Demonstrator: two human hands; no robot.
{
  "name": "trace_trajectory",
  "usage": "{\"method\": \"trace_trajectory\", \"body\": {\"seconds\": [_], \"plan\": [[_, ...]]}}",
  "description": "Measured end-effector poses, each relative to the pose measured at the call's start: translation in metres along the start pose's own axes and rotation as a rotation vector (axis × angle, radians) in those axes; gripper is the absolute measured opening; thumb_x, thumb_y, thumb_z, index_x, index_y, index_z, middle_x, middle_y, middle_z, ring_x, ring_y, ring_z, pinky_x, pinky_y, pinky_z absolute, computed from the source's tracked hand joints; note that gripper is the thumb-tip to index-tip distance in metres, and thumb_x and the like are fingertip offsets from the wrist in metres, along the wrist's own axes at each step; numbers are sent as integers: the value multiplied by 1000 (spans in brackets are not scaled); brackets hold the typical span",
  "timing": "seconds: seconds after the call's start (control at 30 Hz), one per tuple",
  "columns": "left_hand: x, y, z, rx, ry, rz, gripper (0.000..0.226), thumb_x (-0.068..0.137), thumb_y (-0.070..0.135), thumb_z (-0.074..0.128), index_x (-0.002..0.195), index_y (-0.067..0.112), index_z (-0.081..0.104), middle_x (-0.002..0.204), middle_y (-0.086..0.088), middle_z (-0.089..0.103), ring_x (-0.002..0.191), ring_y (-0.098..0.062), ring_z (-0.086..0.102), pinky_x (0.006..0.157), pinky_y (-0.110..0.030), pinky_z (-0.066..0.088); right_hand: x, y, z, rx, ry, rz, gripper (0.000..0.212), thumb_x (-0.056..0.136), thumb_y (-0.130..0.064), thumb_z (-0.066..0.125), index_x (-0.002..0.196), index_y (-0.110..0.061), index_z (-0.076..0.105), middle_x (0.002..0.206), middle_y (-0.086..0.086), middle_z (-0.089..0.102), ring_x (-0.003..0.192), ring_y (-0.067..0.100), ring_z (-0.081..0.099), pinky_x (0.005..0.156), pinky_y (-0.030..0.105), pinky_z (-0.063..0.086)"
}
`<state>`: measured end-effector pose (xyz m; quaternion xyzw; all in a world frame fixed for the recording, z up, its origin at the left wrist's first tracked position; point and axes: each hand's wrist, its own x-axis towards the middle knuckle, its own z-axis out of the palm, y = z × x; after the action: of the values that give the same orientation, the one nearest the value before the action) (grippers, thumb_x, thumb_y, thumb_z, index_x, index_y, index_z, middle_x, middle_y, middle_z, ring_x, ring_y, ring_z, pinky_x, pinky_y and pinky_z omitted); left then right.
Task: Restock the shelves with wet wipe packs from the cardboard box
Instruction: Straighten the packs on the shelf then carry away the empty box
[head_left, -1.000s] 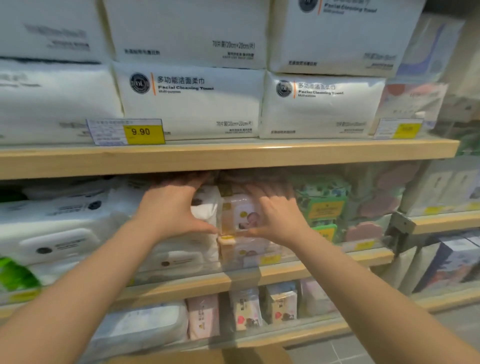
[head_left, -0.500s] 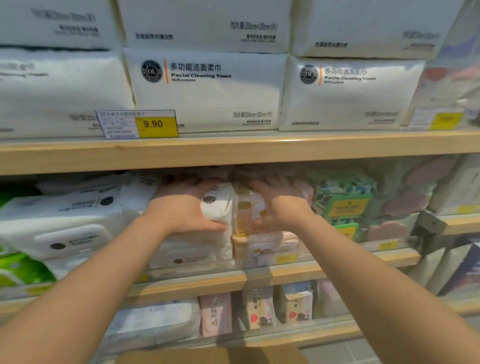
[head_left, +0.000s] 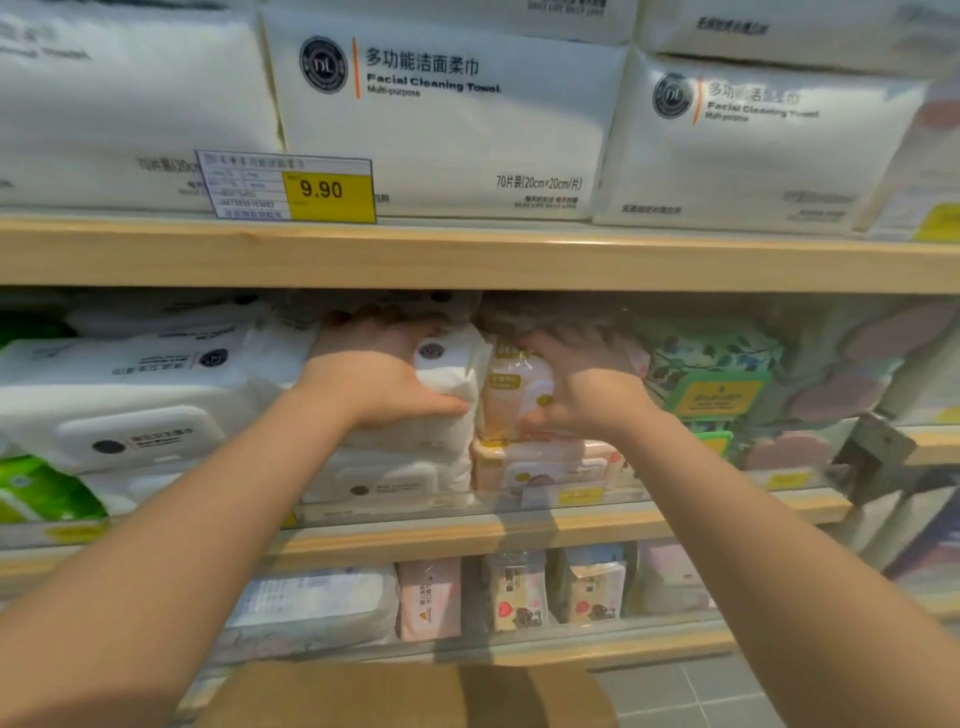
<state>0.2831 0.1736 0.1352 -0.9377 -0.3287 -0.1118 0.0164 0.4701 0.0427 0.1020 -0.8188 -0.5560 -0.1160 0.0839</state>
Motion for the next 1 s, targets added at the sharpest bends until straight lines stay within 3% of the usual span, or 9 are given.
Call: {"method": "trace_trajectory", "body": {"seconds": [0.23,0.47,0.57,0.63,0.7,0.8,0.87,0.93,1.0], "plan": [[15,0,4,-55,-22,-59,95,55,85,58,137,42,35,142,4,43,124,-24,44,101,-39,39,-1,-1,1,-11,16,-9,88,58,-59,74,135,-39,37,135,-2,44,124,26,36,98,47,36],[8,5,7,-57,204,-37,110,49,87,58,139,31,29,144,0,36,128,-26,38,102,-38,37,-5,-2,1,5,14,-17,88,59,-62,69,137,-40,35,134,-3,43,124,23,35,99,49,37],[-16,-10,10,-49,242,-130,95,54,93,42,124,29,51,129,-5,50,119,-28,45,95,-38,40,-10,-6,-3,174,-29,44,90,63,-76,60,139,-40,29,137,-3,44,125,21,41,100,45,41],[-31,-26,13,4,217,-167,89,60,95,27,103,26,63,105,-7,62,103,-29,56,87,-38,41,-14,-14,-4,288,-34,89,95,63,-81,54,142,-39,24,122,3,61,108,22,58,86,40,52],[-37,-38,20,49,329,-99,82,69,88,25,120,32,57,116,-6,61,111,-30,52,98,-41,34,-14,-30,-3,294,2,88,94,64,-83,50,141,-32,33,96,5,69,85,21,64,70,37,55],[-32,-37,29,60,376,-92,75,73,79,23,129,38,51,126,-6,57,114,-32,47,99,-43,29,-8,-56,-2,266,53,129,85,71,-81,47,140,-32,34,74,-8,56,70,15,53,54,30,42],[-27,-30,33,62,389,-114,74,75,78,22,126,36,55,118,-9,59,107,-35,49,92,-45,32,-3,-68,2,262,45,131,79,76,-79,41,143,-39,26,65,-10,46,75,19,54,57,29,38],[-21,-28,34,84,422,-125,74,75,76,22,120,31,60,108,-14,62,98,-37,52,85,-45,34,5,-74,7,299,67,145,73,79,-78,37,140,-40,30,96,-3,61,102,28,57,82,42,45],[-14,-25,30,90,367,-172,81,72,75,13,121,29,58,108,-14,62,98,-37,52,85,-45,33,13,-78,11,258,130,176,66,82,-74,37,136,-37,39,139,-1,47,124,29,44,101,54,32]]}}
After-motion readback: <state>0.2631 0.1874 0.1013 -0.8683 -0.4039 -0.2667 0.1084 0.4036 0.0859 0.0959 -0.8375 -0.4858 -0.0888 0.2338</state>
